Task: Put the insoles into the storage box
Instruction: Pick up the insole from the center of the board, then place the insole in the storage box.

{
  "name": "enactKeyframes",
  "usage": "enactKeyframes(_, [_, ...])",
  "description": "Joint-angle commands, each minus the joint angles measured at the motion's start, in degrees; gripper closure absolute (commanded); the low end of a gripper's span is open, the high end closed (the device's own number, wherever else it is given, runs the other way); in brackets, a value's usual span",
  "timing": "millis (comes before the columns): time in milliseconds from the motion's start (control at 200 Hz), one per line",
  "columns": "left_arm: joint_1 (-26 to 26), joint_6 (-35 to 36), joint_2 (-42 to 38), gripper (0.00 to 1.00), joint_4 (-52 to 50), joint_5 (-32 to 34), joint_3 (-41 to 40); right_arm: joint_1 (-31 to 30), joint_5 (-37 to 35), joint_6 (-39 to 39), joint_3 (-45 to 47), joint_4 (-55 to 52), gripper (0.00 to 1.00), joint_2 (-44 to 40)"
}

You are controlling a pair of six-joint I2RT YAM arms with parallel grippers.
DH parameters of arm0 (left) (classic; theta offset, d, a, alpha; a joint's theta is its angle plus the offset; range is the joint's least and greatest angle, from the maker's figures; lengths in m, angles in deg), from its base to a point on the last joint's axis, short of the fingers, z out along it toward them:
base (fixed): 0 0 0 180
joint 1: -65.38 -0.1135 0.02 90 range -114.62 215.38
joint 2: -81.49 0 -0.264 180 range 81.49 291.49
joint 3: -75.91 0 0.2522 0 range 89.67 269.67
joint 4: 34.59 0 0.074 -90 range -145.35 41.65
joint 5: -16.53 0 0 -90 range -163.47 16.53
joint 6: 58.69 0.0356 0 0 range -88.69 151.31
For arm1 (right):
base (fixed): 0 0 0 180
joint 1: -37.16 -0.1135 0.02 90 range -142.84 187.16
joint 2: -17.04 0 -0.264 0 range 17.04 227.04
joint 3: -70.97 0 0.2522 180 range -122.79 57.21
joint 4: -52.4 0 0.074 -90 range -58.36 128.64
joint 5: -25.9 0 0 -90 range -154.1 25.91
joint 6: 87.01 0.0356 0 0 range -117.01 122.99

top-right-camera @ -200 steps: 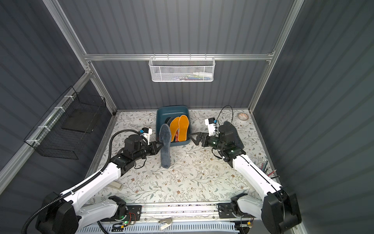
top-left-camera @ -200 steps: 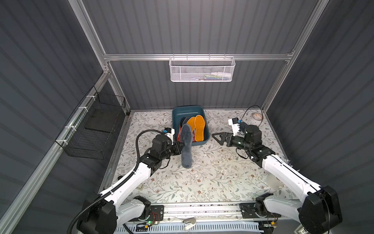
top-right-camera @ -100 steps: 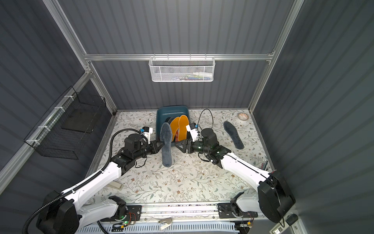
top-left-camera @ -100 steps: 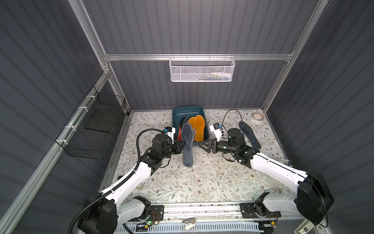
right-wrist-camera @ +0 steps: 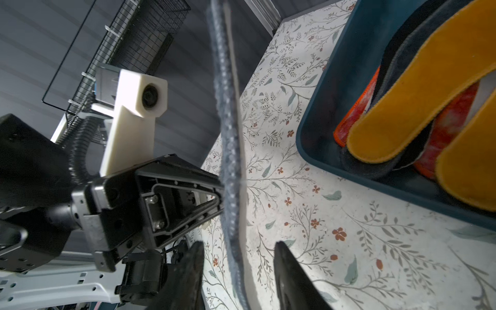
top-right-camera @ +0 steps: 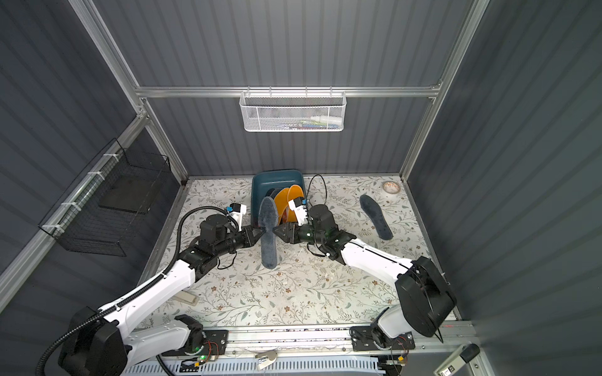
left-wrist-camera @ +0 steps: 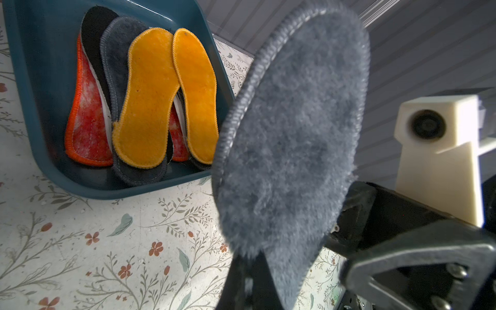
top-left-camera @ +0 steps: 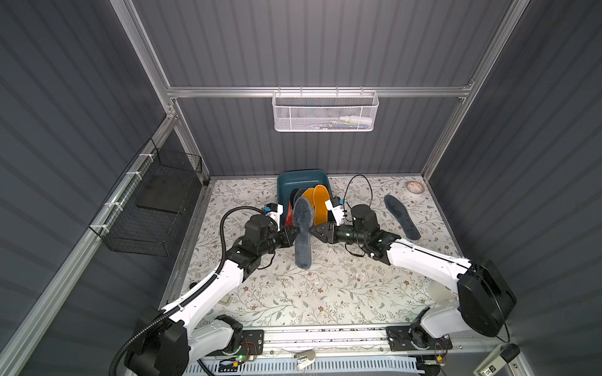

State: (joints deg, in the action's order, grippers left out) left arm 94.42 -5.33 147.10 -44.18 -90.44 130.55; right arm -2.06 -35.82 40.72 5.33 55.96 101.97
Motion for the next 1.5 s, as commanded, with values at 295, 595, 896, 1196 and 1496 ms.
enactKeyframes(295, [-0.30, 0.68, 1.03, 1.00, 1.03, -3.67, 2.31, -1.21, 2.03, 3.13, -3.49, 5.18, 0.95, 4.37])
enactKeyframes(595, [-0.30, 0.96, -0.68, 0.57, -0.50, -2.36, 2.36, -1.03, 0.14, 2.24, -5.14, 2.63, 1.00, 4.00])
enactKeyframes(896, [-0.30, 2.46, -11.48, 0.00, -8.51, 8.01, 1.13, 3.31, 3.44, 2.42, -11.19, 0.87, 1.00, 6.73])
enactKeyframes(1196, [-0.30, 2.81, -21.81, 0.00, -17.81, 16.22, -1.47, 8.09, 9.32, 2.66, -23.42, 0.76, 1.00, 17.65])
enactKeyframes(1496, [-0.30, 3.16, -24.03, 0.00, -20.97, 17.48, -1.66, 10.68, 12.64, -0.34, -36.10, -4.82, 1.00, 29.79])
